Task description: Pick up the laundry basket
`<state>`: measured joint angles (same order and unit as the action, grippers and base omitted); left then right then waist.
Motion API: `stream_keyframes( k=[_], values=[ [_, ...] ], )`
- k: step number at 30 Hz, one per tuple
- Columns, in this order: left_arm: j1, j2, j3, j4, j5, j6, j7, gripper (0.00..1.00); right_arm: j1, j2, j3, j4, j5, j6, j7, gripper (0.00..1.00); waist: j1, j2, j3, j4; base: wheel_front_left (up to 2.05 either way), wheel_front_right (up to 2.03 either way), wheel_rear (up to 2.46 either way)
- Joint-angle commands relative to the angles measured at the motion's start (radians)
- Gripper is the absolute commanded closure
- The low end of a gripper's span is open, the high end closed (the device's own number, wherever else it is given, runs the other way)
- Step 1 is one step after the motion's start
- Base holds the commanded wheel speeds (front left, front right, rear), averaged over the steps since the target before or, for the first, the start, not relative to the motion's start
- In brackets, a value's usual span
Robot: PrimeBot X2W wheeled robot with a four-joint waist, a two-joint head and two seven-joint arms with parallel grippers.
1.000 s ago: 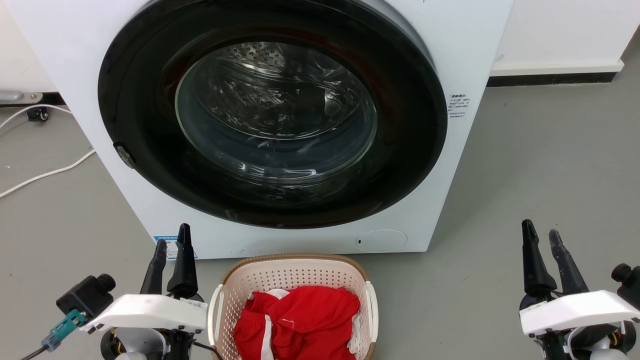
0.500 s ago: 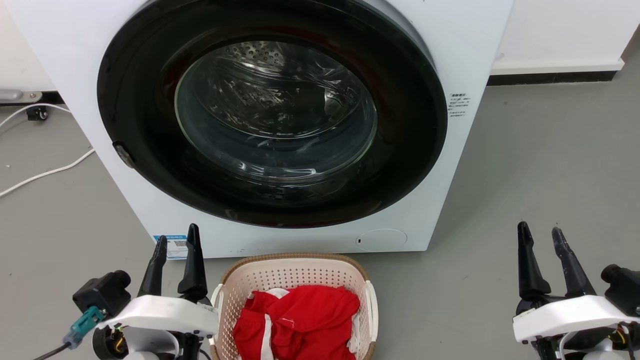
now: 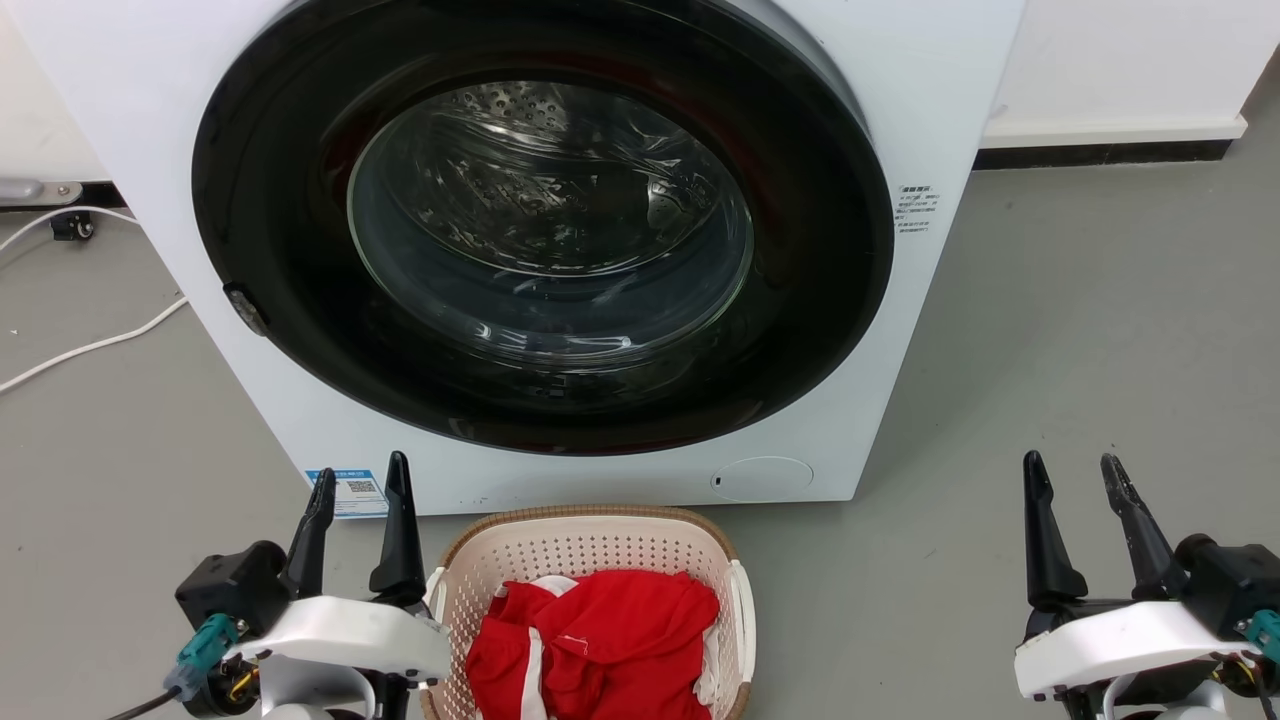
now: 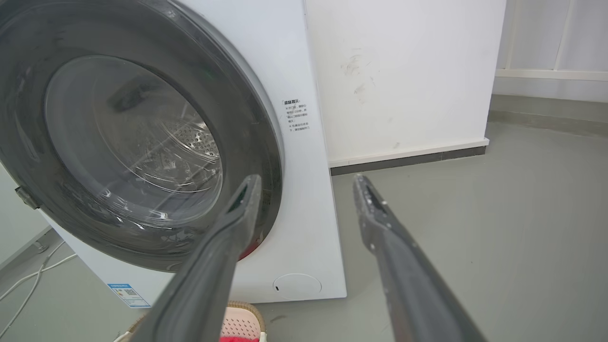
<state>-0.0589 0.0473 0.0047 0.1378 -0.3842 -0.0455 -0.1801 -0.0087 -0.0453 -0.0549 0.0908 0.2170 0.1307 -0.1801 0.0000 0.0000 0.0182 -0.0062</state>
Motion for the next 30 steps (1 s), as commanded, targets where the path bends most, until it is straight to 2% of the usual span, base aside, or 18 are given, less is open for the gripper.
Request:
stream_keyframes(
  k=[1,30],
  values=[
    [0.005,0.004,-0.003,-0.002,0.025,0.002,-0.009,0.0,0.004,-0.006,0.001,-0.007,-0.028,0.0,-0.009,0.0,0.0,0.0,0.0,0.0,0.0,0.0,0.0],
    [0.019,0.004,-0.006,0.003,0.267,0.027,-0.071,0.0,0.026,-0.007,-0.005,-0.018,-0.304,0.0,-0.069,0.0,0.0,0.0,0.004,-0.006,0.0,0.0,0.0]
  ],
)
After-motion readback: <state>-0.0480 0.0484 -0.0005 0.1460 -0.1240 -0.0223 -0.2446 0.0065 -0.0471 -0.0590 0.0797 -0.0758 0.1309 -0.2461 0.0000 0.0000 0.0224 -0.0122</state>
